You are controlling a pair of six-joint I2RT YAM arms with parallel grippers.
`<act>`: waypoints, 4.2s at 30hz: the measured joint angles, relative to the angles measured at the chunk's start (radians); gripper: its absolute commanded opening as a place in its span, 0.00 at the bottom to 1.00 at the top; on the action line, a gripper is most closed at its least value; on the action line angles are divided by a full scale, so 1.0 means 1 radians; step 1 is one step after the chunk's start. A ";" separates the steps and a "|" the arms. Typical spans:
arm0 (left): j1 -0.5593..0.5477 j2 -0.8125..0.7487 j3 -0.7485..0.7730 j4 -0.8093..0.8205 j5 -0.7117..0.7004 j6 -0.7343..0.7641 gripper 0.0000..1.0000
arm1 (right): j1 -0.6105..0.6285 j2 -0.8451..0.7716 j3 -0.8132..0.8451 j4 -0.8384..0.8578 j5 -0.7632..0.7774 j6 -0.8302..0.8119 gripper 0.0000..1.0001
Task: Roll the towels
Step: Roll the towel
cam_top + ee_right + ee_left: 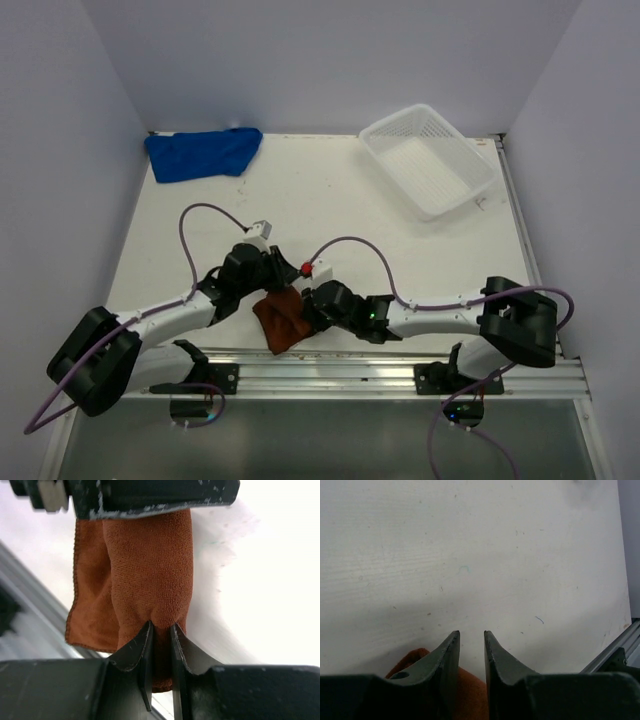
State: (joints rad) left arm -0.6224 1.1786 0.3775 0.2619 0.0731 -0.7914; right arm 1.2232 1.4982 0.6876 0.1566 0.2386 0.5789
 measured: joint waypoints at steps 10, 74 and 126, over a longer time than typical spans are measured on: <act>0.000 -0.012 0.057 -0.013 -0.006 0.002 0.30 | 0.103 0.074 0.143 -0.259 0.432 -0.155 0.11; 0.000 -0.006 -0.137 0.156 -0.017 -0.029 0.25 | -0.180 -0.089 0.087 -0.175 -0.153 -0.186 0.89; 0.033 -0.158 -0.066 -0.036 0.034 -0.064 0.34 | 0.171 0.296 0.280 -0.205 0.463 -0.345 0.58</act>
State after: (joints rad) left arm -0.5896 1.0206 0.3111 0.2256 0.1074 -0.8551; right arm 1.3945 1.7943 0.9672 -0.0483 0.7021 0.2340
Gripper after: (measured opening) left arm 0.345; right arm 0.553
